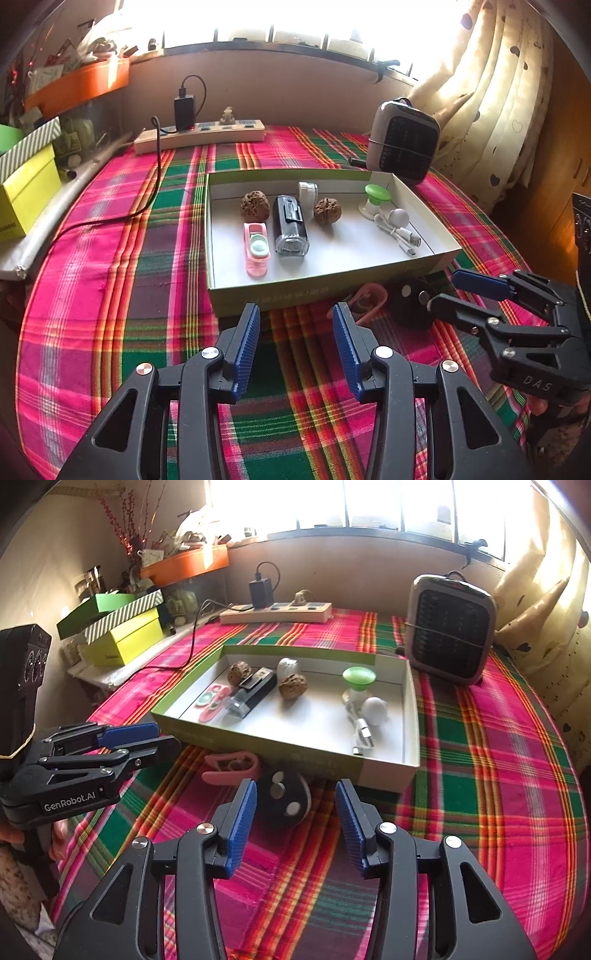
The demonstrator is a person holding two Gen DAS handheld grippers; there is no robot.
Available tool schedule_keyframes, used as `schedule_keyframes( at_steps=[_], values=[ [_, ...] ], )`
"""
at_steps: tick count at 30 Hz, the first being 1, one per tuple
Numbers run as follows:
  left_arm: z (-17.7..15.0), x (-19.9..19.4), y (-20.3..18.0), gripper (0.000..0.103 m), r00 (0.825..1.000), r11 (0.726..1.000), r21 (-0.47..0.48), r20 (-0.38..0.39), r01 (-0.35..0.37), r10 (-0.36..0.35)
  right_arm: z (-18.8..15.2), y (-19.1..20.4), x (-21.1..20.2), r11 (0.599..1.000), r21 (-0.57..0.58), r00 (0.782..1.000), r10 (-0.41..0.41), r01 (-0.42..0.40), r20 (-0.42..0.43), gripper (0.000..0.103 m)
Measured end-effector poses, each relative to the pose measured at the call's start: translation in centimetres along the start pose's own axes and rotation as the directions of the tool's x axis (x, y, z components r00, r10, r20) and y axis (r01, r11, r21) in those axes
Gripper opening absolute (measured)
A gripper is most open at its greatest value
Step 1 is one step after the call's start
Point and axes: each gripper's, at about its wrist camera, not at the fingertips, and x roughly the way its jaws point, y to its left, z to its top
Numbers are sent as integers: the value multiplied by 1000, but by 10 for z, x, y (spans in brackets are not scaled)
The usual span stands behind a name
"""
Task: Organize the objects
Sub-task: 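Withdraw both tools from the box toward the pink clip and black disc, then grasp the pink clip with the left tool while the right tool grasps the black dotted disc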
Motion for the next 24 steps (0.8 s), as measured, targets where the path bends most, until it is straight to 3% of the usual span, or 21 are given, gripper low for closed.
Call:
schedule_keyframes(
  at_steps=[4, 24],
  values=[
    [-3, 1, 3, 40, 1000, 1000, -1, -9, 22, -22, 0, 3, 10, 1000, 5, 1000, 1, -1, -31, 50],
    [-9, 14, 13, 41, 995, 997, -26, -63, 79, -81, 4, 5, 38, 999, 11, 994, -34, 35, -105, 50]
  ],
)
